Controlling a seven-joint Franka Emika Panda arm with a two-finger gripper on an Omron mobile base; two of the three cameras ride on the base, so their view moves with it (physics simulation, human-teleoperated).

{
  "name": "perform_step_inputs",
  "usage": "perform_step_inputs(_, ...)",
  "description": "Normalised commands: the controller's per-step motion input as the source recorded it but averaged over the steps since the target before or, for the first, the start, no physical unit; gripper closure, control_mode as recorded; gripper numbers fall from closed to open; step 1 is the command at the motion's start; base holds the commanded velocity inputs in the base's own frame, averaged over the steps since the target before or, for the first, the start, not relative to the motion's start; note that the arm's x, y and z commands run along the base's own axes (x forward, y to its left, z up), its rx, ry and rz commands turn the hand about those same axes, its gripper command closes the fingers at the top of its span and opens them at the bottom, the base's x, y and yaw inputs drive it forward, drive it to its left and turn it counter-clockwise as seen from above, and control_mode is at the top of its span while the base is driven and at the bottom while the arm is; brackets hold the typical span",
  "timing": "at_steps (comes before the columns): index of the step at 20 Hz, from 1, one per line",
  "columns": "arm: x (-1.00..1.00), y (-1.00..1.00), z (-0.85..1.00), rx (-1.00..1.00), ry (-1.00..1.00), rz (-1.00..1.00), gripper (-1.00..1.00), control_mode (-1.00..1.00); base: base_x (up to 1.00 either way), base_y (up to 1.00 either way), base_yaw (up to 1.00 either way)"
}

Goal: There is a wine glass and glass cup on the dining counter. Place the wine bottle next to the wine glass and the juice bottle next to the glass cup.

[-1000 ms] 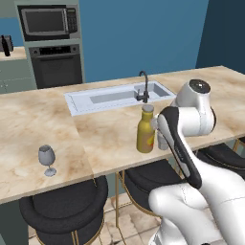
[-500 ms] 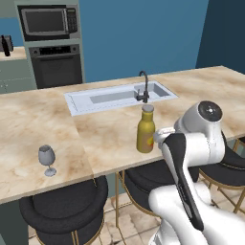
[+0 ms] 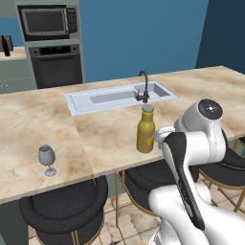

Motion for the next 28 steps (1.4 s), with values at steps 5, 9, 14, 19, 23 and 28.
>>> perform_step_inputs(5, 0.00, 0.00, 0.00, 0.00, 0.00, 0.00, -1.00, -1.00, 0.00, 0.00, 0.00)
perform_step_inputs(9, 0.00, 0.00, 0.00, 0.00, 0.00, 0.00, -1.00, 1.00, -0.06, 0.00, 0.00)
perform_step_inputs(14, 0.00, 0.00, 0.00, 0.00, 0.00, 0.00, -1.00, 1.00, -0.55, 0.01, -0.02)
perform_step_inputs(19, 0.00, 0.00, 0.00, 0.00, 0.00, 0.00, -1.00, 1.00, -0.73, 0.06, 0.00)
perform_step_inputs(23, 0.00, 0.00, 0.00, 0.00, 0.00, 0.00, -1.00, 1.00, -0.65, 0.16, 0.15)
perform_step_inputs(28, 0.00, 0.00, 0.00, 0.00, 0.00, 0.00, -1.00, 1.00, -0.25, 0.73, 0.21)
